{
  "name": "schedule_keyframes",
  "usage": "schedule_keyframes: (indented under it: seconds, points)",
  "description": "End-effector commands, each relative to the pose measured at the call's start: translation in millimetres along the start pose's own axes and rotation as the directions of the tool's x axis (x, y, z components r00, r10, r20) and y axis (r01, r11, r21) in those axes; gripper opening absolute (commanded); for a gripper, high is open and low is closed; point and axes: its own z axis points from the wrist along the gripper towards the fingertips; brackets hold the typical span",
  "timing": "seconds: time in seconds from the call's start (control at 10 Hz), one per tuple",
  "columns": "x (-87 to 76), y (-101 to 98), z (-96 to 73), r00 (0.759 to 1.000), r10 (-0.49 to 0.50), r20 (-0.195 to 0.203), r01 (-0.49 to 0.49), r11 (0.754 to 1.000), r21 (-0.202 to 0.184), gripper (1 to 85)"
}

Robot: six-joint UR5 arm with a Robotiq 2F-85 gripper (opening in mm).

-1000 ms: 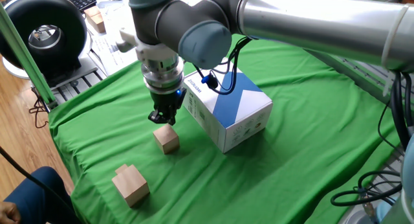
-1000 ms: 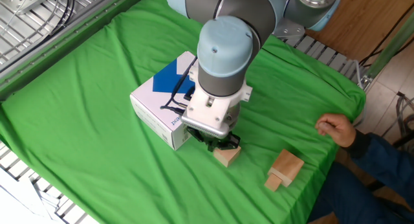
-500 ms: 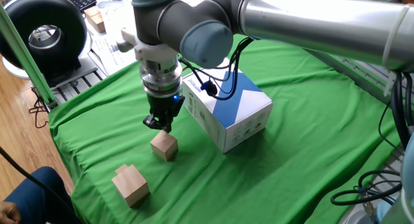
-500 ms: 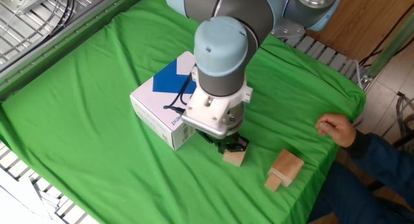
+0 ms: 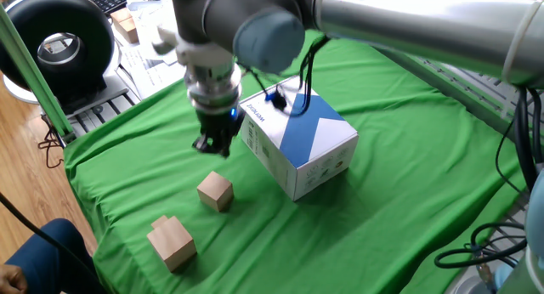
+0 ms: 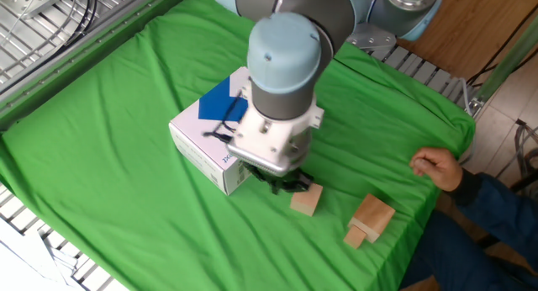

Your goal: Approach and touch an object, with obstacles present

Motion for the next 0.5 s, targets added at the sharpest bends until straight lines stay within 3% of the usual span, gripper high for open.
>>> schedule_keyframes:
  seconds: [0.0, 0.1, 0.2, 0.4]
  points:
    - [-10.8, -43.4, -40.7, 0.999, 0.040, 0.026, -0.042, 0.996, 0.076, 2.3]
    - [-6.9, -45.5, -52.5, 0.998, 0.061, 0.017, -0.062, 0.996, 0.063, 2.3]
    - [-2.0, -38.8, -66.2, 0.997, 0.079, 0.005, -0.079, 0.997, 0.023, 2.3]
    - [5.7, -36.2, -88.6, 0.993, 0.115, -0.012, -0.115, 0.993, 0.007, 2.3]
